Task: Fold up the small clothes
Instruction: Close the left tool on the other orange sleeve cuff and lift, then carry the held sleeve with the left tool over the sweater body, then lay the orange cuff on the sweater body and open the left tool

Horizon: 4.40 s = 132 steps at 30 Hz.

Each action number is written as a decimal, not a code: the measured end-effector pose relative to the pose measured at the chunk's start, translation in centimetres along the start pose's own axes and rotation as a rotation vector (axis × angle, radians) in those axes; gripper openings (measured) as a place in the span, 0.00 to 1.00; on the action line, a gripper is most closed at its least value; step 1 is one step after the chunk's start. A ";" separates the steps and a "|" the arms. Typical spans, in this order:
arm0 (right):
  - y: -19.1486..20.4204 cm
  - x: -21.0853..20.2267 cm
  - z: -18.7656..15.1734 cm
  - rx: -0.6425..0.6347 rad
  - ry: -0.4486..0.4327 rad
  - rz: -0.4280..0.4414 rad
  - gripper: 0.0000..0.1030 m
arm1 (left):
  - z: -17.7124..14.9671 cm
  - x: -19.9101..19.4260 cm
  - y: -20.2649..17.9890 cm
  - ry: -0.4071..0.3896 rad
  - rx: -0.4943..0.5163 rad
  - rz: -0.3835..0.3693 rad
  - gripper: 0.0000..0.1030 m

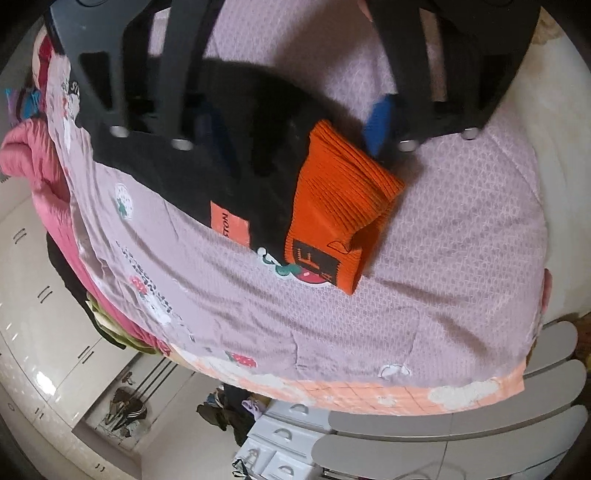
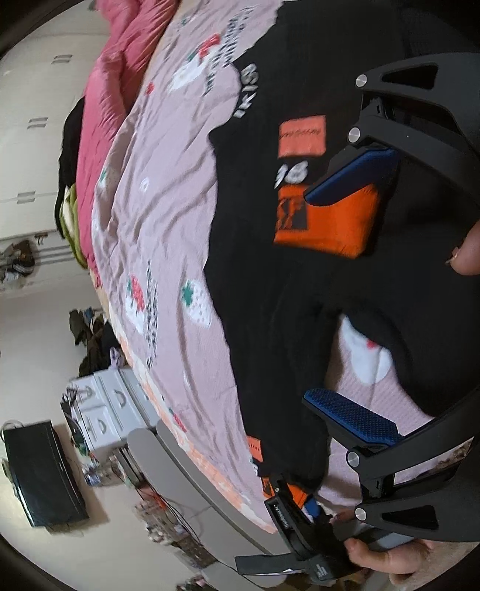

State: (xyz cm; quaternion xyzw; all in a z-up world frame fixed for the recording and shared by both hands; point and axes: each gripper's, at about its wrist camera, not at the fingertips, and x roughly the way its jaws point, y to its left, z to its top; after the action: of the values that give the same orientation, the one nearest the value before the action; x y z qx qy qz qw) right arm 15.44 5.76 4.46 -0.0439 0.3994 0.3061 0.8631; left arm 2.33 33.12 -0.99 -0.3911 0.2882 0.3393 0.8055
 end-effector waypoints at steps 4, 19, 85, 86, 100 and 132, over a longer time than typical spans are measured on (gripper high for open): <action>-2.3 -1.3 -1.1 0.071 -0.010 -0.021 0.96 | 0.2 -0.5 0.0 -0.026 -0.034 -0.040 0.08; -10.1 -6.9 -3.6 0.285 -0.075 -0.112 0.96 | -1.0 -5.6 -6.1 -0.178 0.159 -0.193 0.06; -19.6 -17.1 -7.3 0.491 -0.214 -0.261 0.96 | -13.3 -7.2 -28.2 0.168 0.741 -0.636 0.05; -19.9 -17.3 -7.4 0.498 -0.218 -0.268 0.96 | -13.7 -7.0 -28.5 0.173 0.760 -0.633 0.05; -22.4 -18.2 -8.3 0.563 -0.224 -0.323 0.96 | -18.4 -4.1 -29.8 0.293 0.890 -0.641 0.05; -21.6 -14.7 -8.4 0.522 -0.139 -0.291 0.96 | -17.3 -2.6 -30.8 0.357 0.960 -0.647 0.84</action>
State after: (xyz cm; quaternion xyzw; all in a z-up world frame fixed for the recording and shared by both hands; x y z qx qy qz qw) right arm 14.81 -21.67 5.65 0.1436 0.3941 0.0686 0.9052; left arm 21.05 3.73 5.16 -0.1028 0.4063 -0.1615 0.8935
